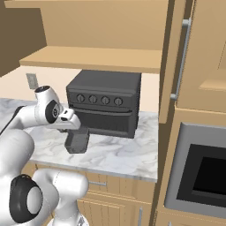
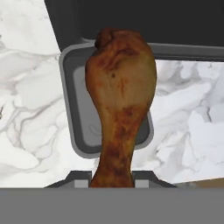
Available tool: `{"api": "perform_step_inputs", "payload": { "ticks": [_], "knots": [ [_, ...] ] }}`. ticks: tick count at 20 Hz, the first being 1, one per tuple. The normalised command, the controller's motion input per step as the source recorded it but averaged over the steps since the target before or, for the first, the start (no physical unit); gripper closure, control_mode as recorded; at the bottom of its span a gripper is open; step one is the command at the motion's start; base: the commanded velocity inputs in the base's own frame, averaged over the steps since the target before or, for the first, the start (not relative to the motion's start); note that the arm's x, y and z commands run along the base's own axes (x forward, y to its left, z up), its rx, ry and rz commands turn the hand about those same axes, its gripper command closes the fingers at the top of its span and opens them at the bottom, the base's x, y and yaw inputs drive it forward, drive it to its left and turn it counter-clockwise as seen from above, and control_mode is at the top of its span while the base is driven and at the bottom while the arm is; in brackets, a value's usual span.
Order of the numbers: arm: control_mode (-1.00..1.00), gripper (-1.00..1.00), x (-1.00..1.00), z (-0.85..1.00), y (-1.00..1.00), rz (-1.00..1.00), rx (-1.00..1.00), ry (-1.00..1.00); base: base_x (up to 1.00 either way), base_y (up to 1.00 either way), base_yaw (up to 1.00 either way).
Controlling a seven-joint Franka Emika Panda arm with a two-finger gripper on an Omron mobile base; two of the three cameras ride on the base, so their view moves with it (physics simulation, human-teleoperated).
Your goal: Retrieve the tupperware from the cabinet, then place the raw meat into the tupperware to avoid contamination.
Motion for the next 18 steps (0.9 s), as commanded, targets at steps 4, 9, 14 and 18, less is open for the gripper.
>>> {"api": "perform_step_inputs", "payload": {
  "ticks": [4, 9, 14, 18],
  "knots": [
    [-1.00, 1.00, 0.20, -0.21, -0.01, 0.00, 0.01, 0.00, 0.00, 0.00, 0.00],
    [-1.00, 1.00, 0.21, -0.23, 0.00, 0.00, 0.00, -0.06, 0.00, 0.00, 0.00],
    [-1.00, 1.00, 0.13, -0.25, 0.00, 0.00, 0.00, -0.06, 0.00, 0.00, 0.00],
    [-1.00, 1.00, 0.07, -0.27, -0.01, 0.00, 0.03, -0.07, 0.00, 0.00, 0.00]
  ]
}}
